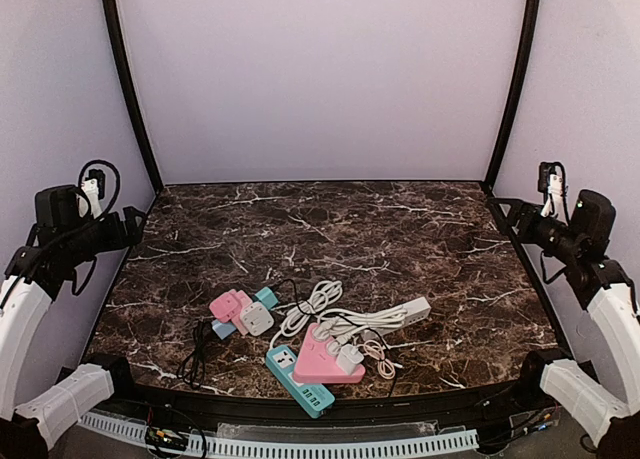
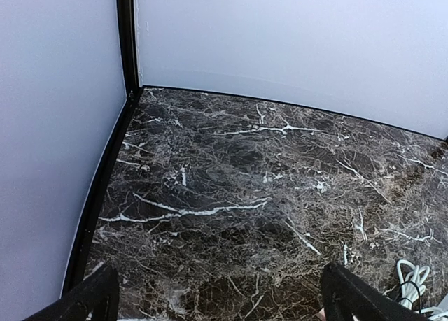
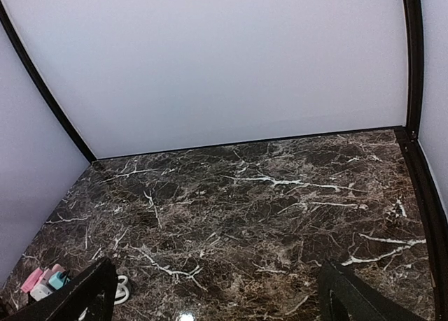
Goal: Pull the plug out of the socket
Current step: Pick up the socket from the center of the board.
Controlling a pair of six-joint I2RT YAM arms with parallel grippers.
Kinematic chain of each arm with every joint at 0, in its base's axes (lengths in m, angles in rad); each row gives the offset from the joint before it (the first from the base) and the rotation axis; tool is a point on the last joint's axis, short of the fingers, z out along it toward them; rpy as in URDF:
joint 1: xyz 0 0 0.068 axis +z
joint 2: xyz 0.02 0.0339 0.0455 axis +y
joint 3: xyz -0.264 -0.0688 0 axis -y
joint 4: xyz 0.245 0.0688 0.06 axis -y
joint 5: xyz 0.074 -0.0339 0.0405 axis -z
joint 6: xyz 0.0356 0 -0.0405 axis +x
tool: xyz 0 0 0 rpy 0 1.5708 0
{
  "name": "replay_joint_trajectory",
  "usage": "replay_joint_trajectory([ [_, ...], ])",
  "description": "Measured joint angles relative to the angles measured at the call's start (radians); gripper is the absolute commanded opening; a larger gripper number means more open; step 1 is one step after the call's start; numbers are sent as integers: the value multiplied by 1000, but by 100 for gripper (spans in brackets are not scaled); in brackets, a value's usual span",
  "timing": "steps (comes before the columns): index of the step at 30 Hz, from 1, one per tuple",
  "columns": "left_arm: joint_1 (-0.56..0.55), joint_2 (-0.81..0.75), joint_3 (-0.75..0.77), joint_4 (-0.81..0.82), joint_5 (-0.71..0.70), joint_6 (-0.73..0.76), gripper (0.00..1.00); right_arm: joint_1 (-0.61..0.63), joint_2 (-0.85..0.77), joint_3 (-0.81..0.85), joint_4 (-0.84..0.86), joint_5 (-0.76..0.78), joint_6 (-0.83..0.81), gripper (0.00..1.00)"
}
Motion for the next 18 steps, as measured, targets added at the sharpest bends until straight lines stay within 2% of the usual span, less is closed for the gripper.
replay_joint_trajectory([
  [12, 0, 17, -13, 24, 108, -35, 100, 0, -24, -3, 23, -16, 55, 99],
  [18, -42, 23, -30, 28, 224, -89, 100, 0, 60, -13, 86, -156, 118, 99],
])
